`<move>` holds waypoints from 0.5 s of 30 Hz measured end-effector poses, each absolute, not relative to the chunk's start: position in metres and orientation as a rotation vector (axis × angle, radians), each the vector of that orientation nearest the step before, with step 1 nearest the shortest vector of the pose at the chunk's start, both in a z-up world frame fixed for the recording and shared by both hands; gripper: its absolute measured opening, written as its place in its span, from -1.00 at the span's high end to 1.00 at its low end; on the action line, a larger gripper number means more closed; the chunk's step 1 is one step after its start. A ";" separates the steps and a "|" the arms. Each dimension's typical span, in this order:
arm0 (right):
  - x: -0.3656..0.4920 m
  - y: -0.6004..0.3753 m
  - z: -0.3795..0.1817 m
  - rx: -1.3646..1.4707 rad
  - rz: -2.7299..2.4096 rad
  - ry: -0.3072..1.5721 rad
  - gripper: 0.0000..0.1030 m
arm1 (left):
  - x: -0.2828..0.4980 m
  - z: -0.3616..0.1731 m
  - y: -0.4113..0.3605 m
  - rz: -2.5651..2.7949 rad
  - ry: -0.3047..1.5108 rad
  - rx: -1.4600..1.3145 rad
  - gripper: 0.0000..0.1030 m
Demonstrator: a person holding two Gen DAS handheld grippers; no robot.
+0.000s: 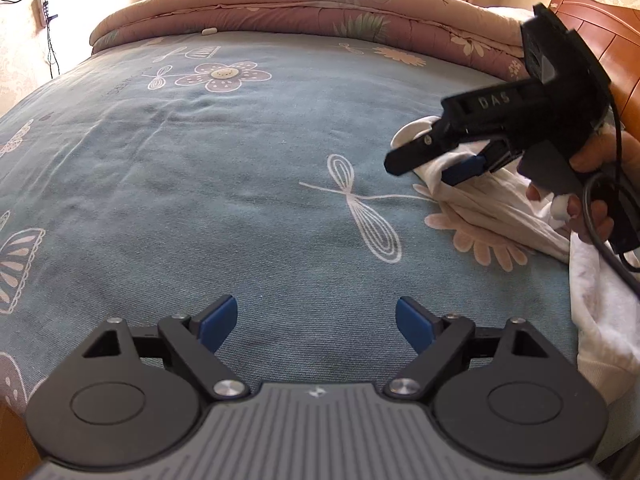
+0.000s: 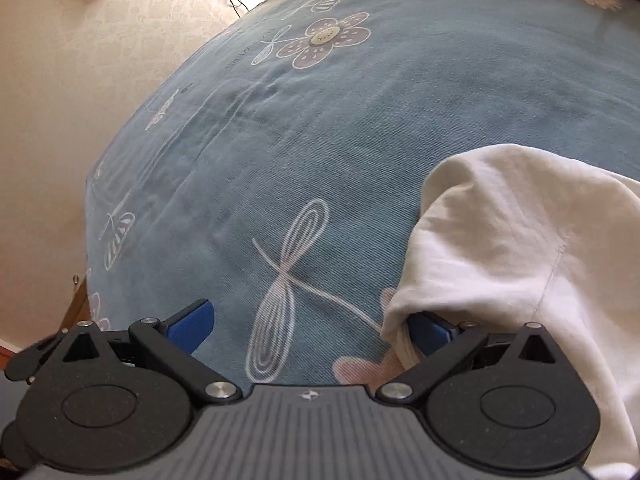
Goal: Fold clothes
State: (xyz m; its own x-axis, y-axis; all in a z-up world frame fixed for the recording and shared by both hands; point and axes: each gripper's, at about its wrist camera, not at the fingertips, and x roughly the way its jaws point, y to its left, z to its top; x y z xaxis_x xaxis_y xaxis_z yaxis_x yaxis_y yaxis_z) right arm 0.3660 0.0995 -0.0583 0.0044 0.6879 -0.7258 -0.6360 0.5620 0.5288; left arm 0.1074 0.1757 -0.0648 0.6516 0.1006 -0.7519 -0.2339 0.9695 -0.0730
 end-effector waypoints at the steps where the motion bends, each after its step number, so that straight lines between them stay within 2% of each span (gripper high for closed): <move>1: 0.369 0.102 -0.055 0.094 1.054 1.183 -1.00 | 0.107 -0.066 0.176 0.191 0.844 -0.169 -0.68; 7: 0.400 0.098 -0.023 0.369 1.116 1.136 -1.00 | 0.108 -0.070 0.173 0.185 0.857 -0.168 -0.68; 10: 0.416 0.084 -0.003 0.554 1.176 1.054 -1.00 | 0.110 -0.069 0.171 0.180 0.855 -0.163 -0.68; 15: 0.423 0.048 0.008 0.594 1.159 0.987 -1.00 | 0.113 -0.069 0.166 0.166 0.855 -0.159 -0.68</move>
